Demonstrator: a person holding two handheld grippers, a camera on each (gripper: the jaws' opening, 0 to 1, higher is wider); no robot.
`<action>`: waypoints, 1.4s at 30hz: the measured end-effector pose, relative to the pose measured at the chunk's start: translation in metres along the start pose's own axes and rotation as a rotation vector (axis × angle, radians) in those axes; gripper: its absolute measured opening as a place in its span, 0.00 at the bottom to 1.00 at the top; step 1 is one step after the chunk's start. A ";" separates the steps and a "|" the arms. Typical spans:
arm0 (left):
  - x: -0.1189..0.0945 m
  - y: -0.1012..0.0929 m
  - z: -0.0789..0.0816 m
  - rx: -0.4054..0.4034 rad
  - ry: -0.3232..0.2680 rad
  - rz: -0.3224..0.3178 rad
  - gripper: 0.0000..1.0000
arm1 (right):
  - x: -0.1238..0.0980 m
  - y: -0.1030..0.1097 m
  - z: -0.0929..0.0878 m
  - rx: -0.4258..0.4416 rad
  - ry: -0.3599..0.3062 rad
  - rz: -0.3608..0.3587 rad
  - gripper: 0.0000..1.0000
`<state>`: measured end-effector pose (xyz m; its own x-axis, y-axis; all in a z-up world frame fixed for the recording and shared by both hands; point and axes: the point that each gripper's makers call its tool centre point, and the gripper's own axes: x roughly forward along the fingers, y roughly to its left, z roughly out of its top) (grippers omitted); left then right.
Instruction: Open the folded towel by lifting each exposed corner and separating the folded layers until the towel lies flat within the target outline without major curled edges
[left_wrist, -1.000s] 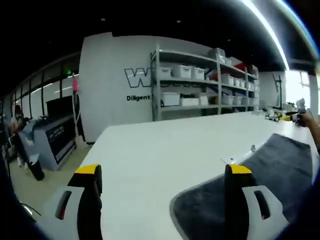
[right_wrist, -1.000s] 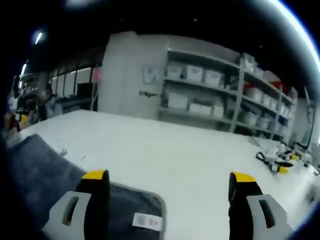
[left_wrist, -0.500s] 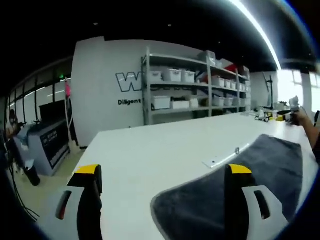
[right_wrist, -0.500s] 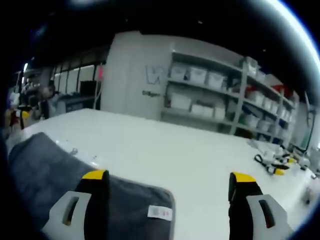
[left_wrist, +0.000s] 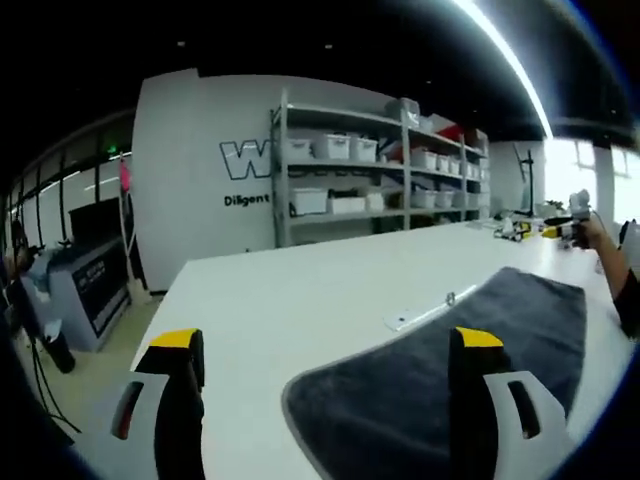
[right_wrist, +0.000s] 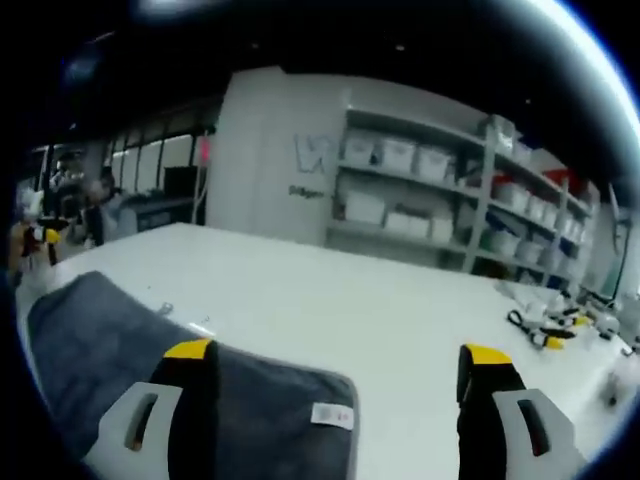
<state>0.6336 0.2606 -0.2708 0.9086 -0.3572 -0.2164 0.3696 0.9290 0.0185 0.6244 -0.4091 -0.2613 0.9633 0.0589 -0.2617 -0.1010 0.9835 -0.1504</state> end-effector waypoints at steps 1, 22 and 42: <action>-0.002 -0.001 0.001 -0.003 -0.002 -0.001 1.00 | -0.002 0.000 0.001 -0.002 -0.002 0.000 1.00; -0.053 -0.054 0.002 0.024 -0.031 -0.049 1.00 | -0.078 0.026 -0.005 0.014 -0.078 0.024 1.00; -0.095 -0.080 -0.014 0.085 -0.063 -0.037 1.00 | -0.109 0.075 -0.047 -0.040 0.005 0.163 1.00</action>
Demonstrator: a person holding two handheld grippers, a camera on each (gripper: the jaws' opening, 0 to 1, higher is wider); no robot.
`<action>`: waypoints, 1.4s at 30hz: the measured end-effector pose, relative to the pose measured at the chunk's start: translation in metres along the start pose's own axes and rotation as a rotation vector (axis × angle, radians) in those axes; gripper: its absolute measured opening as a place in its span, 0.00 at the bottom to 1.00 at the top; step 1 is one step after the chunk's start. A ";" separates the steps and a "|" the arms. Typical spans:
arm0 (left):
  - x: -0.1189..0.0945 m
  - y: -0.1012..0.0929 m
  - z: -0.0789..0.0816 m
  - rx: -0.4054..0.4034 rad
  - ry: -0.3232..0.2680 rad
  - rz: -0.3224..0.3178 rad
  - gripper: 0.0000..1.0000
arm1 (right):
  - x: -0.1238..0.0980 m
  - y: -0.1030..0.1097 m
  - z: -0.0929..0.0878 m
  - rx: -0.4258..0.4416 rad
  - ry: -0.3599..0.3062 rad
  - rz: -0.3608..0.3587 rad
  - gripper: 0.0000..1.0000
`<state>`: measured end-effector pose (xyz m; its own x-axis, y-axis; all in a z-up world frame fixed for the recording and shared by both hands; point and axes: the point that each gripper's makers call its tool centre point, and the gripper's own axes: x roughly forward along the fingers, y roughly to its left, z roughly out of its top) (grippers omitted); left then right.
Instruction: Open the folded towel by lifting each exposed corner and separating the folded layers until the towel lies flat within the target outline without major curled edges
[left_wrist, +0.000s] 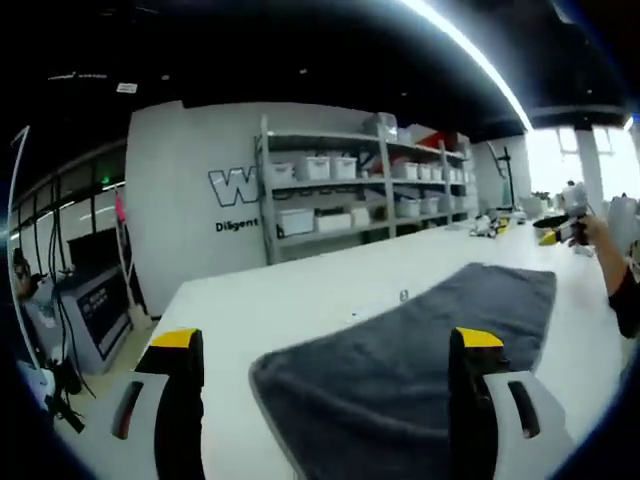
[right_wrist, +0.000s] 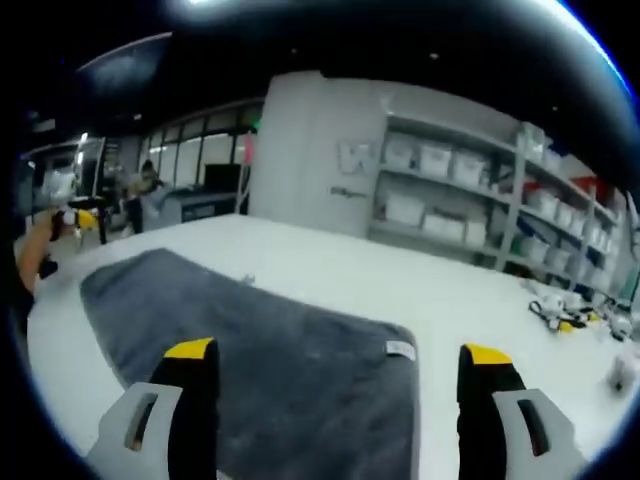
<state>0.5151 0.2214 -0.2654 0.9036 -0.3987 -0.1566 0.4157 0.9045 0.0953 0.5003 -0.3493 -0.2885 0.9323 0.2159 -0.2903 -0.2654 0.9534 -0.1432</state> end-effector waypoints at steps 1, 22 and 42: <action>-0.002 -0.004 -0.003 -0.005 -0.003 -0.010 1.00 | -0.004 0.003 -0.003 0.000 -0.003 0.002 1.00; -0.029 -0.048 -0.061 -0.094 0.017 -0.134 1.00 | -0.019 0.061 -0.039 -0.046 -0.044 0.161 1.00; -0.035 -0.055 -0.058 -0.053 0.050 -0.133 1.00 | -0.032 0.060 -0.054 -0.031 -0.010 0.082 1.00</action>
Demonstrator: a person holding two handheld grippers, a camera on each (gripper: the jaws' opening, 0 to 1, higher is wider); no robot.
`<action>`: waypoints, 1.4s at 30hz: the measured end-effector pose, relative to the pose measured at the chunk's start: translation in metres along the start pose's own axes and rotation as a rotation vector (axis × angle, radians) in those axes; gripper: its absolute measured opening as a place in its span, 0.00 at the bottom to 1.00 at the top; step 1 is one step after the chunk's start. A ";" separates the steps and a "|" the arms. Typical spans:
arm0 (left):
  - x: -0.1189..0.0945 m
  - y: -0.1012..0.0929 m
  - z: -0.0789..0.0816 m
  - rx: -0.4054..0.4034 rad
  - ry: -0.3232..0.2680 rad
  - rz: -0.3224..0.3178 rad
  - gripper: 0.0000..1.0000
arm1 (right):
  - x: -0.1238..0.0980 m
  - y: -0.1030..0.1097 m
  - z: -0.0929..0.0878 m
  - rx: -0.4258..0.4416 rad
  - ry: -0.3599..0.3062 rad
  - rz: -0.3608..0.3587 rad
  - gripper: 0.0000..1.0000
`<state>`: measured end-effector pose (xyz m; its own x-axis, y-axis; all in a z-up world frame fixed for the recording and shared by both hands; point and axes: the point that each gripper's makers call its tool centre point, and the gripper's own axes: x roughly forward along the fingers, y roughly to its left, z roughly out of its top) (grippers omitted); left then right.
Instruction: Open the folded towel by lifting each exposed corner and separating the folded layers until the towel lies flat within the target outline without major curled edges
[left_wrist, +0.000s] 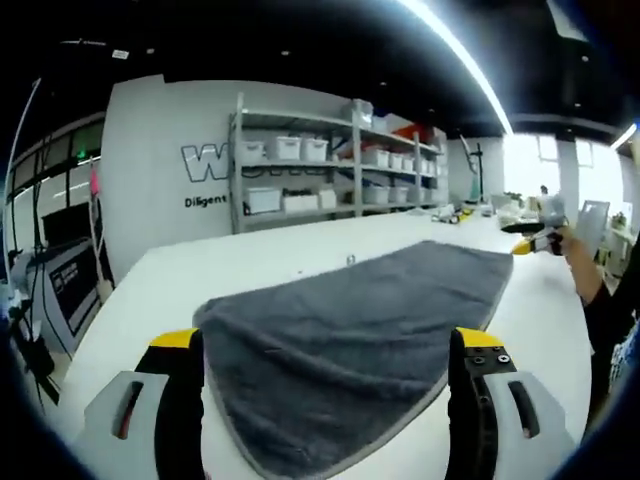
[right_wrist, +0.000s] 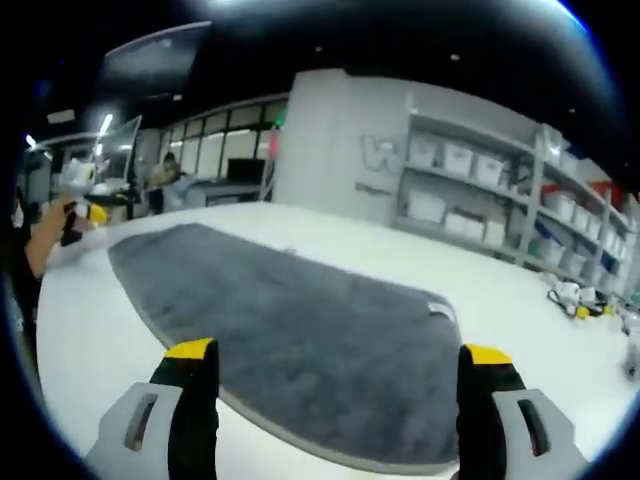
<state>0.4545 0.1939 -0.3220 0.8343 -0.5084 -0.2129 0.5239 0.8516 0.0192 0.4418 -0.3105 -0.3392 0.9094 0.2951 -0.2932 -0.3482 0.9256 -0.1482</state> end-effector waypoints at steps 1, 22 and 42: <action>0.000 0.000 0.000 -0.001 -0.002 -0.001 1.00 | 0.000 0.000 0.001 0.005 -0.004 -0.002 1.00; 0.023 0.003 -0.001 0.014 0.011 -0.008 1.00 | 0.019 -0.005 -0.004 0.041 0.013 -0.015 1.00; 0.023 0.000 -0.008 0.000 0.020 -0.015 1.00 | 0.023 0.004 -0.017 0.058 0.032 0.010 1.00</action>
